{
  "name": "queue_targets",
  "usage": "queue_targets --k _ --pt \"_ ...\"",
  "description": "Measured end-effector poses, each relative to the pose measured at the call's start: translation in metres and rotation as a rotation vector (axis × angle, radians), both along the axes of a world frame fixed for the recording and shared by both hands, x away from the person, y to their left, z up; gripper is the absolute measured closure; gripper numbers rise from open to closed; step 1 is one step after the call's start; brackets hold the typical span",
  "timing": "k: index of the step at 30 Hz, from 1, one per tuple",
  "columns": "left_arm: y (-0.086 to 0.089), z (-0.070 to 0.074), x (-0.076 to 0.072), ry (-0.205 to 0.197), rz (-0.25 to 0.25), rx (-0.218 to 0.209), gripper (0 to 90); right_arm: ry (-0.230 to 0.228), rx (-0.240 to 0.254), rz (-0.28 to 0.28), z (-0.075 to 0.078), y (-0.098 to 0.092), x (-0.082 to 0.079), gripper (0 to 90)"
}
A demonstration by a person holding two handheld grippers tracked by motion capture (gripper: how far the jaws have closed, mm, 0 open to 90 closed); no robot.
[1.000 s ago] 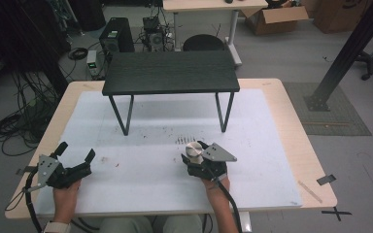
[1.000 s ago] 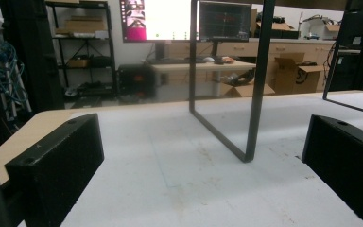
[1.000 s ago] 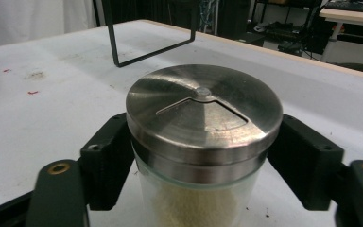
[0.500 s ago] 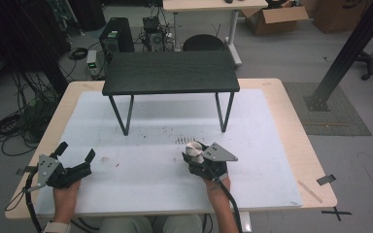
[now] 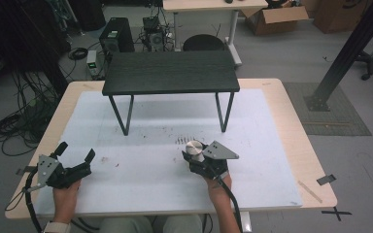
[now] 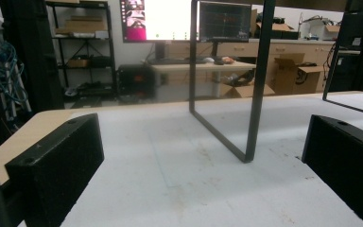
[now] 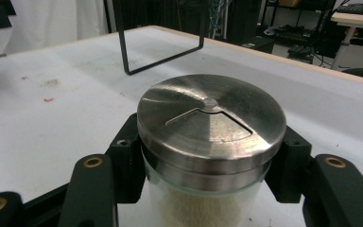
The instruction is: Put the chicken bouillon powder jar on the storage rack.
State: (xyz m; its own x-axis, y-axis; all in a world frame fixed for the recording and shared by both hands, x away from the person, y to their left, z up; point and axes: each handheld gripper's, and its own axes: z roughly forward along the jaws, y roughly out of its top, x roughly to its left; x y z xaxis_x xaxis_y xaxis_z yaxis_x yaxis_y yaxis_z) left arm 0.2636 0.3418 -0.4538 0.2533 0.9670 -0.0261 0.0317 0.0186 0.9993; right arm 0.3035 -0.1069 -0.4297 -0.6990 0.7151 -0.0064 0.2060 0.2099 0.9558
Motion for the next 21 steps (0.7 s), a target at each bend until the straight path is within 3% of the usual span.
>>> queue_targets --k 19,21 --pt "0.0 0.0 0.0 -0.001 0.0 -0.003 0.2 0.005 0.027 0.031 0.051 -0.002 0.002 42.3" --pt "0.0 0.0 0.0 -0.001 0.0 -0.003 0.2 0.001 0.026 0.041 0.061 -0.001 0.003 42.3"
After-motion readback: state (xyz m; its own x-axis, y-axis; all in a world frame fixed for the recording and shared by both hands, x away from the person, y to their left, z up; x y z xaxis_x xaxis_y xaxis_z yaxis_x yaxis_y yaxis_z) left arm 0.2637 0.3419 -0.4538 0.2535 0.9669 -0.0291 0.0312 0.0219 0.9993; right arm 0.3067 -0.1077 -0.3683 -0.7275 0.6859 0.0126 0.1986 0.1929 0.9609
